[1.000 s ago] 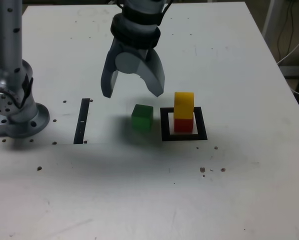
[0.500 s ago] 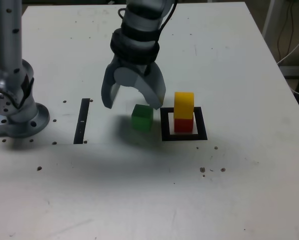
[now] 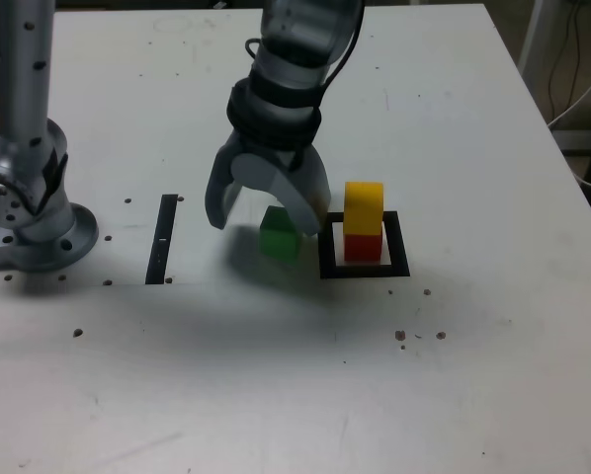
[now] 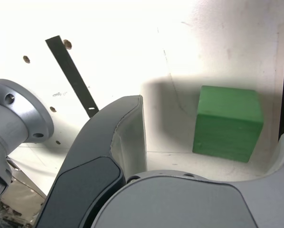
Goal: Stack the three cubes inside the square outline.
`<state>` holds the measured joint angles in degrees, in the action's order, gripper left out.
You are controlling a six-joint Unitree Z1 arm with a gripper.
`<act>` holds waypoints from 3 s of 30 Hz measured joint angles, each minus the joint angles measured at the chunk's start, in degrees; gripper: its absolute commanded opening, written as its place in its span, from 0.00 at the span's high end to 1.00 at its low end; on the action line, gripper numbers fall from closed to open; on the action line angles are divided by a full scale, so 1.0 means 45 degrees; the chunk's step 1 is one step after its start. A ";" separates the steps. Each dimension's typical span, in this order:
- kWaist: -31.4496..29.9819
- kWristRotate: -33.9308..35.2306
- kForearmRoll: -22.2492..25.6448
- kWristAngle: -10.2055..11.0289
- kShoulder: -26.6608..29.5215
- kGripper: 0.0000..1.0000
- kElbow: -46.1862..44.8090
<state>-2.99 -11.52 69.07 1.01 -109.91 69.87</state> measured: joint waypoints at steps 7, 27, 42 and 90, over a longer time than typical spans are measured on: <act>-0.0078 -0.0034 -0.0229 -0.0036 -0.0329 0.03 -0.0003; -0.0169 -0.0048 -0.0689 -0.0242 -0.0958 0.36 -0.0075; -0.0205 0.0035 -0.0945 -0.0052 -0.0959 0.67 -0.0114; -0.0210 0.0839 0.4290 0.0025 0.0434 0.67 0.5219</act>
<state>-3.93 -7.75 88.38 1.12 -107.96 93.36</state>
